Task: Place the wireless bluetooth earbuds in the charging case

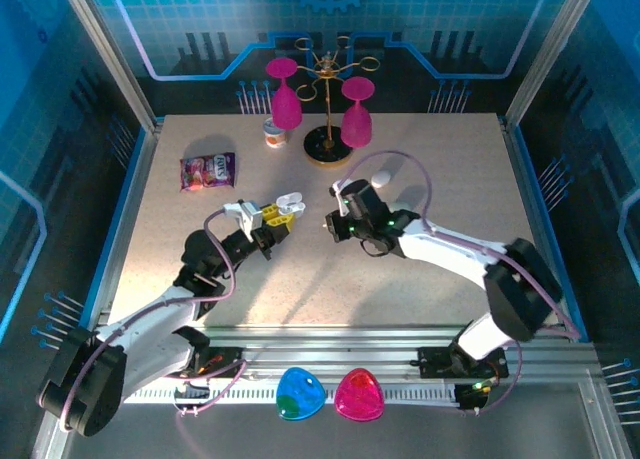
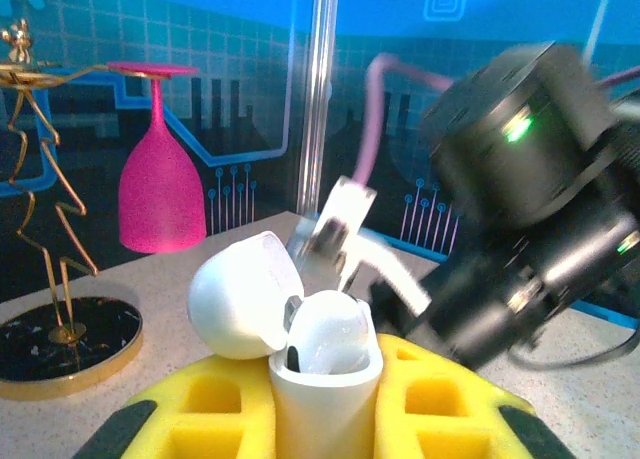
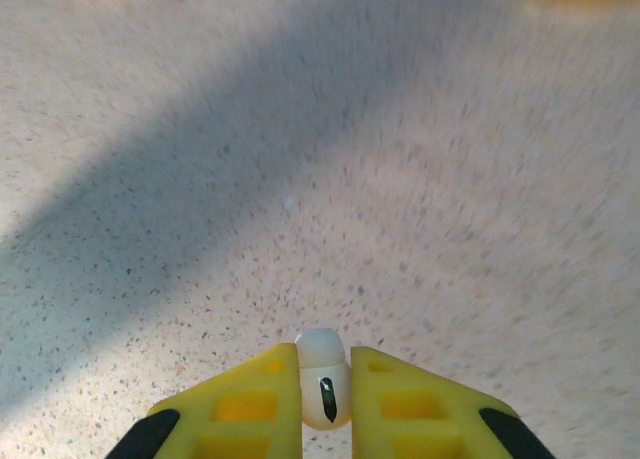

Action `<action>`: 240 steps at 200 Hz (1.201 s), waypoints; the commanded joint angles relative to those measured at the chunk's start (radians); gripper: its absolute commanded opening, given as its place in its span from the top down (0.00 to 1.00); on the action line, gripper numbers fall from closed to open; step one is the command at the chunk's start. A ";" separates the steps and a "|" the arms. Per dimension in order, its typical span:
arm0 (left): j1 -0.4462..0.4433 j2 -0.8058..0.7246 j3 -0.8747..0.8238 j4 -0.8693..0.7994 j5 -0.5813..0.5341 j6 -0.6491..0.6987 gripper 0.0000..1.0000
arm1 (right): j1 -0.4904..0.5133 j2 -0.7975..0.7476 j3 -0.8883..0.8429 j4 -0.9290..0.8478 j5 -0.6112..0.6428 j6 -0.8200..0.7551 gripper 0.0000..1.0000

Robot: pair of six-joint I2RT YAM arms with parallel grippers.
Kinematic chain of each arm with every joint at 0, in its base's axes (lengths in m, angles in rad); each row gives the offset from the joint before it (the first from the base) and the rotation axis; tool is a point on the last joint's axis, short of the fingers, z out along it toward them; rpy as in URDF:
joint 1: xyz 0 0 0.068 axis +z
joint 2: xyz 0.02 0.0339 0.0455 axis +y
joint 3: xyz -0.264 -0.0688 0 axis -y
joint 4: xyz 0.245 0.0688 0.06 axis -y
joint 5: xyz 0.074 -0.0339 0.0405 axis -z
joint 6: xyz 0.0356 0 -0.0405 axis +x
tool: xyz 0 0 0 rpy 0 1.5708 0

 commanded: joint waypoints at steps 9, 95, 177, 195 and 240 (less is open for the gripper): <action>0.001 0.038 0.048 -0.049 0.056 0.016 0.96 | 0.011 -0.142 -0.015 0.026 0.036 -0.251 0.86; -0.002 0.160 0.109 -0.071 0.237 -0.042 0.96 | 0.189 -0.185 0.120 -0.103 0.174 -0.639 0.87; -0.003 0.121 0.100 -0.103 0.228 -0.011 0.96 | 0.215 -0.147 0.139 -0.120 0.236 -0.705 0.88; -0.003 0.124 0.100 -0.100 0.226 -0.009 0.96 | 0.216 -0.159 0.136 -0.126 0.226 -0.708 0.88; -0.003 0.128 0.108 -0.092 0.236 -0.017 0.96 | 0.216 -0.174 0.128 -0.145 0.189 -0.726 0.89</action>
